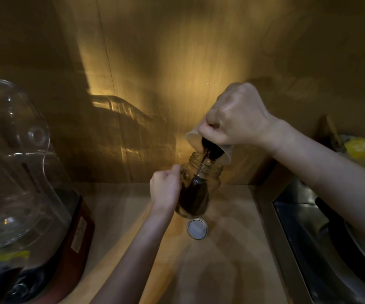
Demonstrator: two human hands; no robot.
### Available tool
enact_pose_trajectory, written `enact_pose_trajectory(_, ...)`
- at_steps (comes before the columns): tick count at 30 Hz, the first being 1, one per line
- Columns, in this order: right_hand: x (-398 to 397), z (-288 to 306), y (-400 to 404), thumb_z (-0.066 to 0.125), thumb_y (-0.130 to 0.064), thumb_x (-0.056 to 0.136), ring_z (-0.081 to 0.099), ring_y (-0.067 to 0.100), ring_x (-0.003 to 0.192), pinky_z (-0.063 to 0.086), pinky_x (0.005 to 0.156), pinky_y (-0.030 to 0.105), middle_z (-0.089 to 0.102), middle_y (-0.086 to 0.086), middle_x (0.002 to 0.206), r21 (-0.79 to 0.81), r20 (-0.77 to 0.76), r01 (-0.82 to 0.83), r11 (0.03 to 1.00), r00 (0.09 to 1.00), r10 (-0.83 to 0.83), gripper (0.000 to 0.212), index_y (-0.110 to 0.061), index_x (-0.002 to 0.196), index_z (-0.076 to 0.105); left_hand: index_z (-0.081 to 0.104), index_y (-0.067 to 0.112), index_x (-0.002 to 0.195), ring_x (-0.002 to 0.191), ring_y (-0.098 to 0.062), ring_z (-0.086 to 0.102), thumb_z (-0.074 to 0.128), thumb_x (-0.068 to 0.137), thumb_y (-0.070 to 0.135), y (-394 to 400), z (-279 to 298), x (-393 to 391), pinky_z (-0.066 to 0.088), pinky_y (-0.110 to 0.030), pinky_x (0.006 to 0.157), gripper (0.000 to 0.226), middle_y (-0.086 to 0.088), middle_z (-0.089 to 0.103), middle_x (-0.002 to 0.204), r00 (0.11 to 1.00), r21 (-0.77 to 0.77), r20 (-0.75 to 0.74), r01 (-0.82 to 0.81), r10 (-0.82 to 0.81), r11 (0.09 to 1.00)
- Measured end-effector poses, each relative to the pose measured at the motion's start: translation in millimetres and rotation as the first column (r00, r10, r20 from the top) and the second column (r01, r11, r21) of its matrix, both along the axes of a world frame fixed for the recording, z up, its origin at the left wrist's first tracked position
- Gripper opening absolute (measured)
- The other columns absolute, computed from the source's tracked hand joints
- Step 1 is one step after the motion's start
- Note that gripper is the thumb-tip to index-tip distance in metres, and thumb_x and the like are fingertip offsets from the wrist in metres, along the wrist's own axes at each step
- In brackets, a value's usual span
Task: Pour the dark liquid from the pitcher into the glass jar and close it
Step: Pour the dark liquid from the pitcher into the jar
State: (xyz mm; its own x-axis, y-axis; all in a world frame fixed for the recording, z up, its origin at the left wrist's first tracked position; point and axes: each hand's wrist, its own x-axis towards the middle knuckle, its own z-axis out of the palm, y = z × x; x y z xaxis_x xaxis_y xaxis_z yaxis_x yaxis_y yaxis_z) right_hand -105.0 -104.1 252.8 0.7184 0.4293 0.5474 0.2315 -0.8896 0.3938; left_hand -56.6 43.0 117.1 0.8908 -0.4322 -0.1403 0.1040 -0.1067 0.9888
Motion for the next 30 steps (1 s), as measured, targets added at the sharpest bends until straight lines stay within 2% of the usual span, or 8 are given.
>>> enact_pose_trajectory(3, -0.6, -0.5, 0.5, 0.058, -0.01, 0.074, 0.038, 0.02, 0.027, 0.032, 0.035, 0.022, 0.04, 0.002, 0.029, -0.009, 0.0, 0.001, 1.0, 1.0, -0.001, 0.039, -0.011, 0.035, 0.052, 0.045, 0.019, 0.045, 0.059, -0.024, 0.039, 0.052, 0.08, 0.029, -1.0, 0.1, 0.4, 0.033, -0.037, 0.064, 0.037, -0.005, 0.041, 0.053, 1.0, -0.009, -0.008, -0.012, 0.012, 1.0)
enact_pose_trajectory(7, -0.6, -3.2, -0.3, 0.057, -0.012, 0.074, 0.042, 0.022, 0.028, 0.041, 0.034, 0.026, 0.044, 0.004, 0.029, -0.01, 0.015, 0.015, 1.0, 1.0, -0.015, 0.038, -0.01, 0.036, 0.055, 0.042, 0.018, 0.033, 0.054, -0.022, 0.036, 0.053, 0.077, 0.029, -2.9, -1.1, 2.0, 0.032, -0.037, 0.063, 0.047, 0.003, 0.037, 0.042, 0.999, -0.004, -0.011, -0.044, 0.044, 0.999)
enact_pose_trajectory(11, 0.1, -2.7, -1.4, 0.055, -0.013, 0.076, 0.043, 0.023, 0.028, 0.042, 0.035, 0.029, 0.045, 0.004, 0.03, -0.008, 0.01, 0.003, 1.0, 1.0, -0.003, 0.04, -0.009, 0.037, 0.056, 0.042, 0.02, 0.035, 0.056, -0.022, 0.039, 0.052, 0.079, 0.028, -1.7, -0.4, 0.5, 0.033, -0.037, 0.064, 0.046, 0.0, 0.04, 0.047, 0.999, -0.01, -0.02, -0.034, 0.034, 0.999)
enact_pose_trajectory(22, -1.4, 0.2, 1.3, 0.055, -0.013, 0.076, 0.045, 0.022, 0.029, 0.042, 0.035, 0.026, 0.047, 0.003, 0.03, -0.036, 0.005, -0.029, 0.999, 1.0, 0.03, 0.04, -0.009, 0.037, 0.056, 0.044, 0.021, 0.041, 0.052, -0.018, 0.037, 0.052, 0.08, 0.028, -1.2, 1.5, -0.9, 0.033, -0.037, 0.064, 0.04, 0.001, 0.039, 0.047, 0.999, -0.024, -0.037, -0.003, 0.002, 1.0)
enact_pose_trajectory(30, -1.9, 1.2, 3.2, 0.054, -0.013, 0.077, 0.047, 0.022, 0.029, 0.043, 0.036, 0.026, 0.048, 0.004, 0.031, -0.037, 0.008, -0.031, 0.999, 0.999, 0.032, 0.04, -0.009, 0.037, 0.057, 0.046, 0.019, 0.043, 0.055, -0.021, 0.038, 0.051, 0.079, 0.028, 0.3, 1.7, -0.1, 0.034, -0.037, 0.064, 0.038, -0.002, 0.04, 0.049, 1.0, -0.013, -0.022, -0.003, 0.003, 1.0)
